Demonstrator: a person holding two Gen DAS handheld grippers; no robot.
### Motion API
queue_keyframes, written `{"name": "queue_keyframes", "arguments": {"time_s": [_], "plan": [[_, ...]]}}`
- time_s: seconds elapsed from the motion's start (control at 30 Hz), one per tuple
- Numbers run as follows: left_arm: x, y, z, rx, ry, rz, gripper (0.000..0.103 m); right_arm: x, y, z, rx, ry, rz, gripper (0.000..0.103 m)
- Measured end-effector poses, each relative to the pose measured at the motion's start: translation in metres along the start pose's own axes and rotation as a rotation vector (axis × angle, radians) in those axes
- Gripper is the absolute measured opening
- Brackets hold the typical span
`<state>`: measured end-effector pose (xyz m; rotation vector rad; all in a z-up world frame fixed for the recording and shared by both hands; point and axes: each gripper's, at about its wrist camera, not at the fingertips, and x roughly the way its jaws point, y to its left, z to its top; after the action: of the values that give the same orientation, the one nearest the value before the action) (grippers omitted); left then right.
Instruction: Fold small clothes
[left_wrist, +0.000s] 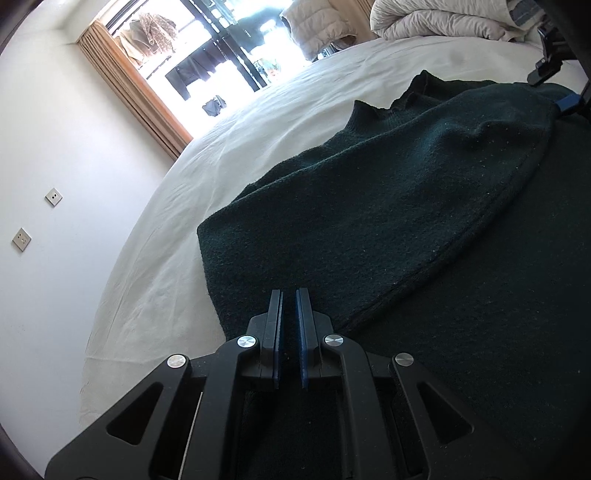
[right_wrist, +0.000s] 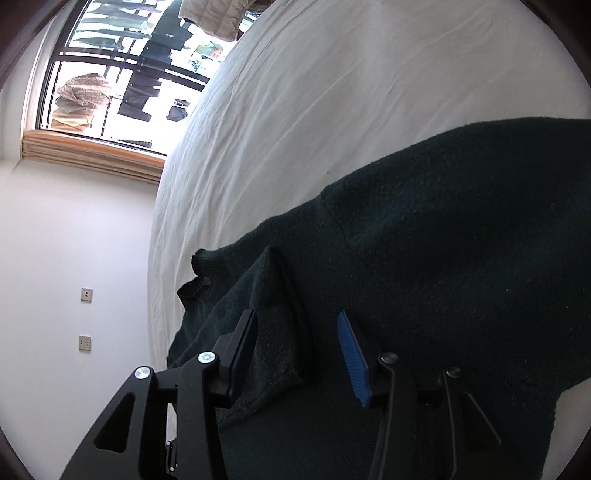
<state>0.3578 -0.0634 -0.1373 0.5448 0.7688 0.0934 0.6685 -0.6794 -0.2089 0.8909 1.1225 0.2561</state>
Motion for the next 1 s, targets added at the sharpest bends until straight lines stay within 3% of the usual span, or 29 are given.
{"name": "queue_keyframes", "arguments": {"time_s": [0.13, 0.17, 0.2, 0.23, 0.37, 0.63, 0.73, 0.83, 0.9, 1.0], "plan": [[-0.004, 0.009, -0.009, -0.051, 0.016, -0.033, 0.007, 0.013, 0.019, -0.005, -0.093, 0.008, -0.065, 0.047], [-0.004, 0.01, -0.008, -0.056, 0.02, -0.038, 0.007, 0.012, 0.02, -0.009, -0.129, 0.007, -0.1, 0.032], [-0.006, 0.01, -0.011, -0.056, 0.022, -0.039, 0.007, 0.016, 0.023, -0.01, -0.161, 0.019, -0.144, 0.011], [-0.007, 0.009, -0.012, -0.054, 0.022, -0.038, 0.007, 0.019, 0.025, -0.012, -0.176, 0.023, -0.176, 0.01], [0.0, 0.016, -0.017, -0.042, 0.019, -0.027, 0.007, 0.012, 0.026, -0.02, -0.189, -0.002, -0.206, 0.007], [0.003, 0.023, -0.024, -0.043, 0.024, -0.051, 0.007, -0.01, 0.012, -0.028, -0.086, -0.034, -0.169, 0.006], [0.0, 0.021, -0.028, -0.015, 0.016, -0.037, 0.007, -0.002, 0.01, -0.028, -0.109, -0.021, -0.202, 0.006], [-0.004, 0.019, -0.033, 0.018, 0.006, -0.015, 0.007, 0.005, 0.002, -0.023, -0.065, -0.035, -0.163, 0.005], [-0.008, 0.02, -0.034, 0.019, -0.002, -0.016, 0.007, 0.0, 0.005, -0.024, -0.066, -0.045, -0.163, 0.008], [-0.022, 0.027, -0.031, 0.004, -0.027, -0.015, 0.007, -0.02, 0.017, -0.032, -0.126, -0.126, -0.242, 0.022]]}}
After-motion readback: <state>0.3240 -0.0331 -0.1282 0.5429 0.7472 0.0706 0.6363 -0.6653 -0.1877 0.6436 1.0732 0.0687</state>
